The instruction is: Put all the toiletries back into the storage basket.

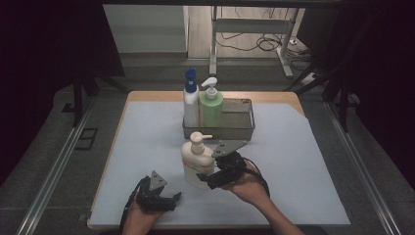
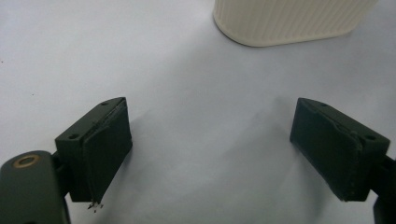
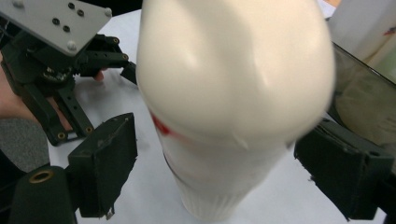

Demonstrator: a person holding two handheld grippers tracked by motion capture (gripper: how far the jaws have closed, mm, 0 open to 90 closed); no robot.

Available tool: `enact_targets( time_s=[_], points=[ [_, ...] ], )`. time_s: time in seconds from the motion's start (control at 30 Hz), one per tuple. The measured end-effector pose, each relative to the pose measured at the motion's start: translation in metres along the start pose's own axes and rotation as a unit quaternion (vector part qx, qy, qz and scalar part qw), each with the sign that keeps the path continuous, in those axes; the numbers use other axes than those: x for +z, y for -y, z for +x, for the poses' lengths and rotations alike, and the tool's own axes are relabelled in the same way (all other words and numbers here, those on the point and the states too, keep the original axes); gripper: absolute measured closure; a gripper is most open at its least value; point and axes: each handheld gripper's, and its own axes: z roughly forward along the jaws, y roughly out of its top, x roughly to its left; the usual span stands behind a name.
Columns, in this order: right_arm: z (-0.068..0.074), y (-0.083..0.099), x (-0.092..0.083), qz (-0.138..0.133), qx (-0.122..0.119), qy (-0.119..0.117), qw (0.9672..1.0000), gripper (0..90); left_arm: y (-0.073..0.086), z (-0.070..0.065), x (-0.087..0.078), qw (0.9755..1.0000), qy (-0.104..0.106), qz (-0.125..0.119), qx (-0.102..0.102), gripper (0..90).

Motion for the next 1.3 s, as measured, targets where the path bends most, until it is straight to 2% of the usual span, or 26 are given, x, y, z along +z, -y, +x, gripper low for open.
enact_targets(
  time_s=[0.37,0.47,0.63,0.73,0.83,1.0,1.13,1.3],
  points=[
    [0.006,-0.012,0.013,0.004,-0.008,0.008,0.9999,24.0,0.000,0.000,0.000,1.0000,0.000,-0.001,0.000,12.4],
    [0.005,-0.015,0.014,-0.003,0.001,0.006,1.0000,25.7,0.000,0.000,0.000,1.0000,0.000,-0.001,0.000,12.4],
    [0.003,-0.016,0.014,-0.005,0.002,0.008,1.0000,32.1,0.000,0.000,0.000,1.0000,0.000,0.000,0.000,12.4],
    [0.002,-0.016,0.014,-0.005,-0.003,0.007,1.0000,32.8,0.000,0.000,0.000,1.0000,0.000,0.000,0.000,12.4],
    [0.001,-0.015,0.013,-0.011,-0.016,-0.005,0.9998,34.4,0.000,0.000,0.000,1.0000,0.000,0.000,0.001,12.5],
    [-0.002,-0.015,0.011,-0.008,-0.003,-0.007,0.9999,35.6,0.000,0.000,0.000,1.0000,-0.001,-0.001,0.000,12.4],
    [0.001,-0.017,0.010,0.000,-0.007,-0.004,1.0000,36.0,0.000,0.000,0.000,1.0000,-0.001,0.000,0.000,12.4],
    [0.001,-0.021,0.005,0.003,-0.004,-0.013,0.9999,36.2,0.000,0.000,0.000,1.0000,-0.001,0.000,0.000,12.4]
  ],
)
